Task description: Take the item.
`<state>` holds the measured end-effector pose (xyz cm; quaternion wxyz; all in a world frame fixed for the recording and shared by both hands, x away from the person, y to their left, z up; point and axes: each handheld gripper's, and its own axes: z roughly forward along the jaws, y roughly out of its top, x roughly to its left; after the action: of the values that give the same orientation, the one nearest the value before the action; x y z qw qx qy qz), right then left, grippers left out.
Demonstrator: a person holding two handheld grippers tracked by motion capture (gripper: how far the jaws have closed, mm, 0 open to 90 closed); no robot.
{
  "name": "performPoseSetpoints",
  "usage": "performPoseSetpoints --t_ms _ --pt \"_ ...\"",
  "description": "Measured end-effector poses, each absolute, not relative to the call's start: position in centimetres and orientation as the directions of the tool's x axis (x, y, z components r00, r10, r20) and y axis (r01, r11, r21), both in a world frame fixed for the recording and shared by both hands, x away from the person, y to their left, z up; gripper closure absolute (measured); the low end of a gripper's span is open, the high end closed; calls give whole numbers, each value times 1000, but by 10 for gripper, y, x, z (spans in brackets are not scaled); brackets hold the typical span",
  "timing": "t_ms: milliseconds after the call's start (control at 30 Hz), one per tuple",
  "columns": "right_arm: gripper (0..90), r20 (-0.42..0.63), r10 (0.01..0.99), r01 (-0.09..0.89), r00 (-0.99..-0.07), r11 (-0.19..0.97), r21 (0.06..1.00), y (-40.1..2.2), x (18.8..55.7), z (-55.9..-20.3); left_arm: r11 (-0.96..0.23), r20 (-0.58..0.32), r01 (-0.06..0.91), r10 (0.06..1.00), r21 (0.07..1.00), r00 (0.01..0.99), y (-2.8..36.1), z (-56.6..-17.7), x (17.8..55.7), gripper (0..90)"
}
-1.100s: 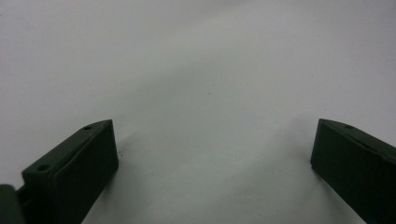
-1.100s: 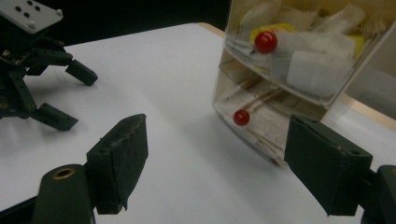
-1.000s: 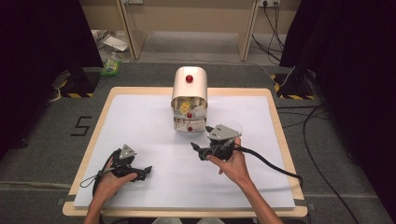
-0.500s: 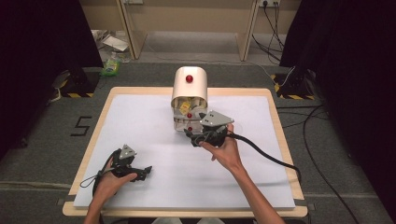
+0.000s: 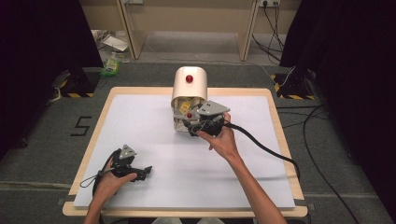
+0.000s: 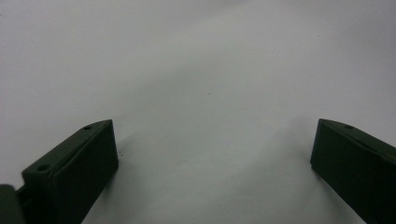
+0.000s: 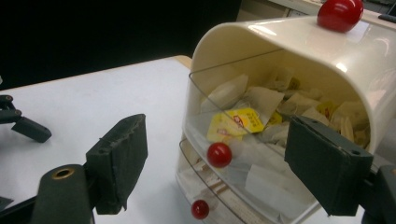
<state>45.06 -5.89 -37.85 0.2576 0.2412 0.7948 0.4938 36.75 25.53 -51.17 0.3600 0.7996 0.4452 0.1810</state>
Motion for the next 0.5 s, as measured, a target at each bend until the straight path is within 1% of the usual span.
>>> performPoseSetpoints --t_ms 200,367,500 --pt "223 -178 630 124 -755 405 906 -54 459 -375 -344 -31 582 842 737 538 255 -512 367 0" --pt "228 -169 627 162 -760 434 886 -50 468 -380 -344 -31 582 842 737 538 255 -512 367 0" --pt "229 -176 620 160 -764 447 880 -50 467 -383 -344 -31 582 842 737 538 255 -512 367 0"
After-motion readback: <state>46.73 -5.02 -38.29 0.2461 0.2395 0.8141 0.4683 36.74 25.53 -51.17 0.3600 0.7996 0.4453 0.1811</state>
